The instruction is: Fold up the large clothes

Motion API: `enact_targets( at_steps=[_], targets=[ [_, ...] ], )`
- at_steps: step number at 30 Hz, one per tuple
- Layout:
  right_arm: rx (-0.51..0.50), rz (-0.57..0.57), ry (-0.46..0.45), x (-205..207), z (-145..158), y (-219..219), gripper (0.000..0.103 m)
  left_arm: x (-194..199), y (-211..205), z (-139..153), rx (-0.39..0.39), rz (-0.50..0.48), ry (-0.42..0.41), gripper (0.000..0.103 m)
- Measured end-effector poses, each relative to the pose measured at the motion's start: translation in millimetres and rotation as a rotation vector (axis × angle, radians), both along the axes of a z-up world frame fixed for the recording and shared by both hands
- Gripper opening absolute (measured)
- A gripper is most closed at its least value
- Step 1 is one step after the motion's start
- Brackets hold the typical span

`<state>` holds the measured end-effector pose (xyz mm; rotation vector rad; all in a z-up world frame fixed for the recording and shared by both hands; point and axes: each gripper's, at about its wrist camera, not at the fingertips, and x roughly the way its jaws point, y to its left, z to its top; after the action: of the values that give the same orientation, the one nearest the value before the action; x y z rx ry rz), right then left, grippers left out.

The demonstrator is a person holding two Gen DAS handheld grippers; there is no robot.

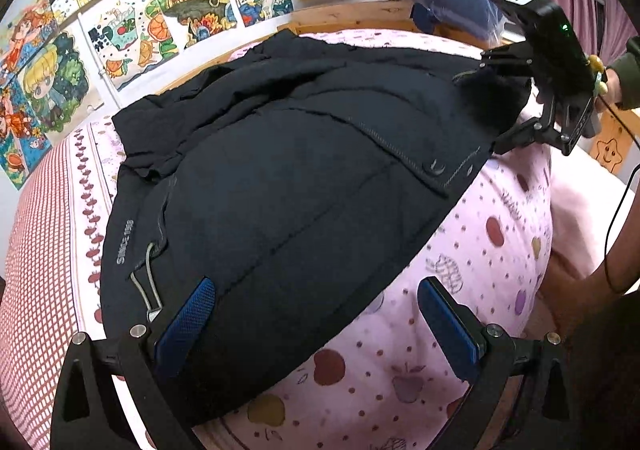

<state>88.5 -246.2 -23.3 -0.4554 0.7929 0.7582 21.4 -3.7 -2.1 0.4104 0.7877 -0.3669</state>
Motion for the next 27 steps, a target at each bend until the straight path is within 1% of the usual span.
enact_targets(
  at_steps=[7, 10, 15, 17, 19, 22, 24, 27],
  targets=[
    [-0.079, 0.024, -0.041, -9, -9, 4, 0.093, -4, -3, -15, 0.089, 0.022, -0.028, 0.103],
    [-0.123, 0.022, -0.087, -16, -13, 9, 0.093, -7, -5, -21, 0.130, 0.066, -0.055, 0.103],
    [-0.185, 0.024, -0.183, -30, -17, 13, 0.094, -8, -6, -24, 0.179, 0.104, -0.094, 0.103],
    [-0.188, -0.002, -0.208, -31, -15, 11, 0.094, -9, -8, -24, 0.191, 0.112, -0.108, 0.103],
    [-0.197, -0.051, -0.231, -29, -14, 8, 0.094, -8, -9, -25, 0.208, 0.131, -0.122, 0.103],
    [-0.199, -0.131, -0.265, -25, -15, 1, 0.094, -9, -8, -24, 0.207, 0.153, -0.136, 0.103],
    [-0.217, -0.189, -0.316, -28, -19, -2, 0.094, -11, -10, -24, 0.226, 0.160, -0.164, 0.103],
    [-0.257, -0.200, -0.395, -39, -21, -2, 0.094, -15, -14, -25, 0.272, 0.161, -0.209, 0.103]
  ],
)
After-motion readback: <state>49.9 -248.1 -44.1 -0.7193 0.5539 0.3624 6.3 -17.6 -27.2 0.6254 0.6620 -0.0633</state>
